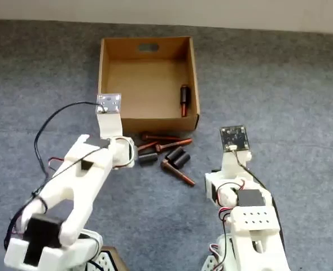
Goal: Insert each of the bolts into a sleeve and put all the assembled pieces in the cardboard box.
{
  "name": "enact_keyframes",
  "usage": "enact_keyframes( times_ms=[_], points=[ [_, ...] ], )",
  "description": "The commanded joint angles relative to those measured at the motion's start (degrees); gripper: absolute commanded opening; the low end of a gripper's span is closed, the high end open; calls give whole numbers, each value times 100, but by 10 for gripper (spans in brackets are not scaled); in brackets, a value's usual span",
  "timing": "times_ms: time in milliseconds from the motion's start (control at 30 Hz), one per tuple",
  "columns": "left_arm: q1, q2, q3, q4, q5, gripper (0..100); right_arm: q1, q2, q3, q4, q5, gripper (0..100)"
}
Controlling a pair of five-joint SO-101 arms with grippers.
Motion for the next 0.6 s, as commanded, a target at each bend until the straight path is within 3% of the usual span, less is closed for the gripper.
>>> enact_keyframes(
  times_ms=[0, 267, 567],
  points=[
    [66, 330, -549, 273, 53, 184, -22, -119, -13, -84, -53, 6],
    [57, 400, -708, 475, 44, 4, -22, -119, -13, -84, -53, 6],
    [40, 382, -769, 782, 44, 9, -22, -110, -13, -84, -53, 6]
  ],
)
